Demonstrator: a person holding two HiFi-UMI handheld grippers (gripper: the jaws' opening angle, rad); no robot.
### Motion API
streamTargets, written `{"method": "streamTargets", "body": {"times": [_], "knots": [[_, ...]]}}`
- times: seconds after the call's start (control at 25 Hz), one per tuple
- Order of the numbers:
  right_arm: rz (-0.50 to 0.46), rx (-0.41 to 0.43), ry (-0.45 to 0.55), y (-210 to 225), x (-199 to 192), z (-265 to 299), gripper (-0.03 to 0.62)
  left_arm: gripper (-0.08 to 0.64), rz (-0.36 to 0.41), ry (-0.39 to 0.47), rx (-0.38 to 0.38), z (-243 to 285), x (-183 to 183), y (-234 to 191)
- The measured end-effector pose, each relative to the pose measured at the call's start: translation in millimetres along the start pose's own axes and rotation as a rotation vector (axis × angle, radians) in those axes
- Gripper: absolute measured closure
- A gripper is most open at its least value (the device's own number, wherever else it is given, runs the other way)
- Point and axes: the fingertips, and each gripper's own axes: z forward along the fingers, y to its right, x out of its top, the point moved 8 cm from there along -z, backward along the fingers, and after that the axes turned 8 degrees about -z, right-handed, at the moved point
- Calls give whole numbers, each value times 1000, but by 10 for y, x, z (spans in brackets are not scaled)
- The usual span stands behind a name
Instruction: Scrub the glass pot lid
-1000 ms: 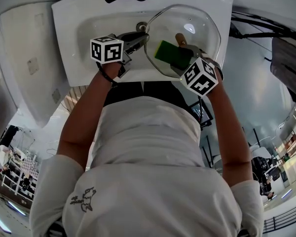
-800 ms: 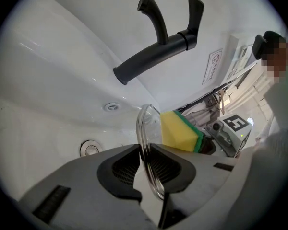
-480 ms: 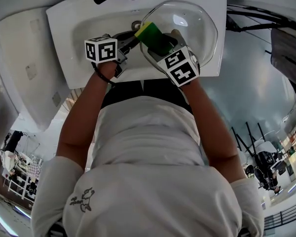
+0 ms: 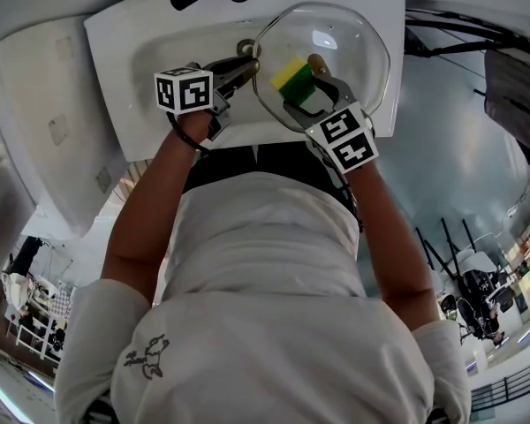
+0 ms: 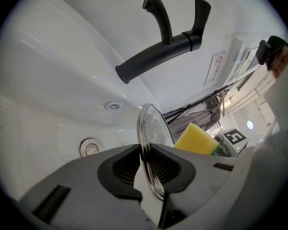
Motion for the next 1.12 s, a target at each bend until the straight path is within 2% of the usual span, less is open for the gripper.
{"method": "streamTargets", "body": {"times": [0.24,0.4,0.52,0.6,1.12], "knots": [[-12,-25,-71,109,-95,-106,302,495,7,-8,-2,14,36,16],[-130,-3,-134,12,4,-63,301,495,3,-8,-3,20,31,22],[-263,35,-214,-165,99,172,301,495,5,-7,9,5,30,-11],[-307,37,-254,-208,126,310,301,495,8,-8,13,8,34,-16],[-283,46,-399,-65,-140,203,304,494,-5,-16,-4,45,-19,8]]}}
